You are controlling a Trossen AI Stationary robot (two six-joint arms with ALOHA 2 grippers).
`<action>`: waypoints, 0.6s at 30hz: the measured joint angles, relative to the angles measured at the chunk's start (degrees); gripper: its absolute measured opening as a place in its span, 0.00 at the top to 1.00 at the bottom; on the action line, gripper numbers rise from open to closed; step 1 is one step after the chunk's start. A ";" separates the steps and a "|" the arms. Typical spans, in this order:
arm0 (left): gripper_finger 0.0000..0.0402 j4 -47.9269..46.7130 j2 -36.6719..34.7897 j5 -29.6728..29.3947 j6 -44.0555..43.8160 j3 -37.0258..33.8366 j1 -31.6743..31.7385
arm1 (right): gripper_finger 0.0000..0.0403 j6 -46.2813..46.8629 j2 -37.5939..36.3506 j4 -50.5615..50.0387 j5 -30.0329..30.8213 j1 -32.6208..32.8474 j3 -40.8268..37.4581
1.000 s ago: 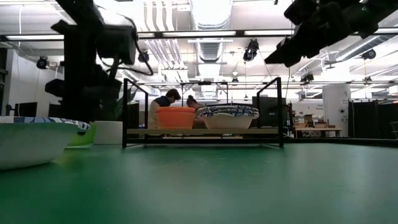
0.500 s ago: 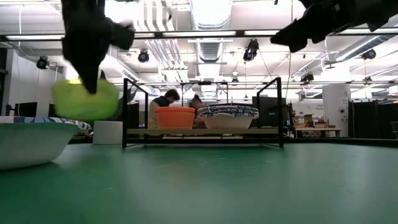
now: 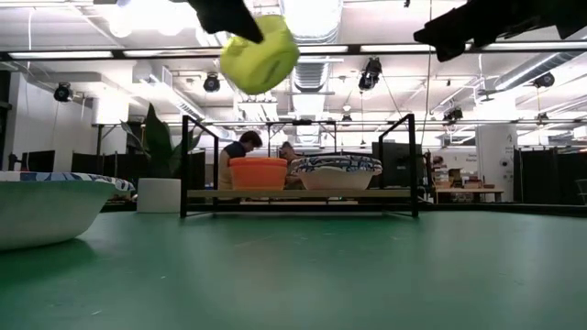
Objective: Place and stack bowls onto a shelf
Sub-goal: Stack the transparent green bowl on top of the transparent orange bowl on the shelf
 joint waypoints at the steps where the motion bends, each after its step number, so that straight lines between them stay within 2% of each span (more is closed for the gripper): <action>1: 1.00 0.71 0.56 -0.05 2.31 0.49 1.11 | 0.67 0.02 -0.17 -0.17 0.02 -0.01 0.00; 10: 1.00 0.26 7.98 -0.01 13.75 3.82 13.25 | 0.67 0.07 -0.66 -1.44 0.10 -0.01 0.00; 18: 1.00 -14.00 17.56 0.10 19.43 12.27 21.96 | 0.67 -0.03 -0.66 -1.85 0.15 -0.01 0.00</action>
